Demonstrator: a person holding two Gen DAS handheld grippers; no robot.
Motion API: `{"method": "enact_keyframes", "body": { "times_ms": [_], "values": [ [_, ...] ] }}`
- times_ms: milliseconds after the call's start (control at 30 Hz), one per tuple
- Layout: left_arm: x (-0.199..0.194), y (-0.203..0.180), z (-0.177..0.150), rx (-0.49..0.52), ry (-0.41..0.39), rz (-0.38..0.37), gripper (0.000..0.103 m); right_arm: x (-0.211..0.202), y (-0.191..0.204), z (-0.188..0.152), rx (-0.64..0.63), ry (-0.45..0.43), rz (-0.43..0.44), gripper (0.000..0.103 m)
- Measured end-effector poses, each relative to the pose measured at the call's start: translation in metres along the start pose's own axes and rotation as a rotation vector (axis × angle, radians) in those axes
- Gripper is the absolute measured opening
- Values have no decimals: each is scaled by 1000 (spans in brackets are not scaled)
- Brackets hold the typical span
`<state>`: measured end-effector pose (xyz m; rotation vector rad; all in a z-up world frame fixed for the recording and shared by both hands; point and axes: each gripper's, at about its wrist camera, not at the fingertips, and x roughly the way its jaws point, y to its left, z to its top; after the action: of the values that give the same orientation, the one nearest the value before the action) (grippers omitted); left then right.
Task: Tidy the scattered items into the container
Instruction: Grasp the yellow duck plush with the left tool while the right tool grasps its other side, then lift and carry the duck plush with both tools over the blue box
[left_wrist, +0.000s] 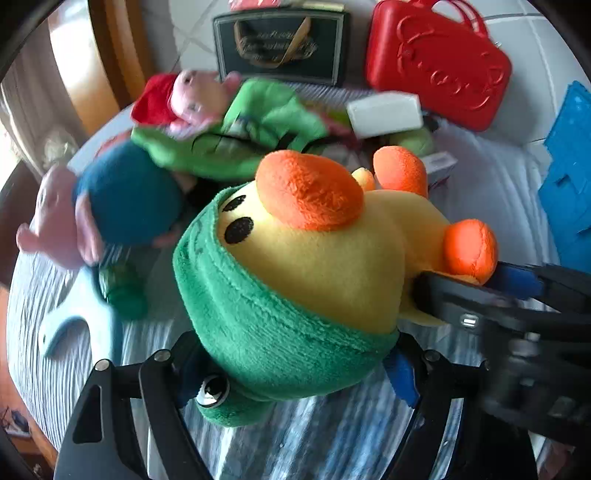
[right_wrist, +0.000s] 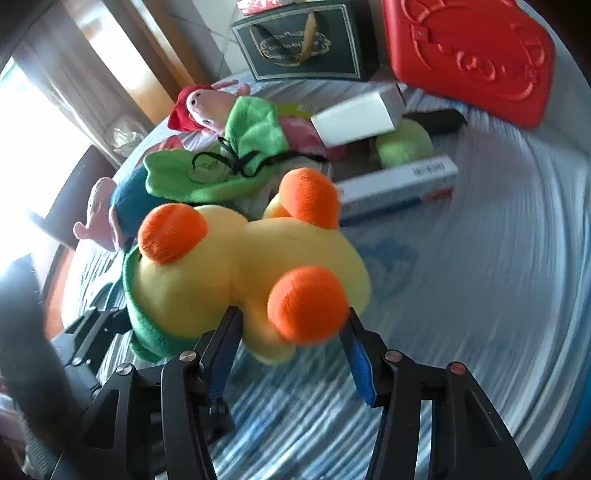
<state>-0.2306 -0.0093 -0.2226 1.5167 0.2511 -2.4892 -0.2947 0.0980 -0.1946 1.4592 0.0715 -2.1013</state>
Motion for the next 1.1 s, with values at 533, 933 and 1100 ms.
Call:
{"method": "enact_keyframes", "body": {
  "times_ms": [533, 933, 1100],
  "values": [
    [5, 4, -12, -2, 13, -5, 77, 7, -1, -2, -7, 5, -46, 30],
    [-82, 2, 9, 25, -211, -8, 76, -80, 26, 6, -61, -213, -62, 28],
    [-139, -6, 19, 58, -342, -24, 76, -134, 44, 4, -94, -343, -105, 28]
  ]
}}
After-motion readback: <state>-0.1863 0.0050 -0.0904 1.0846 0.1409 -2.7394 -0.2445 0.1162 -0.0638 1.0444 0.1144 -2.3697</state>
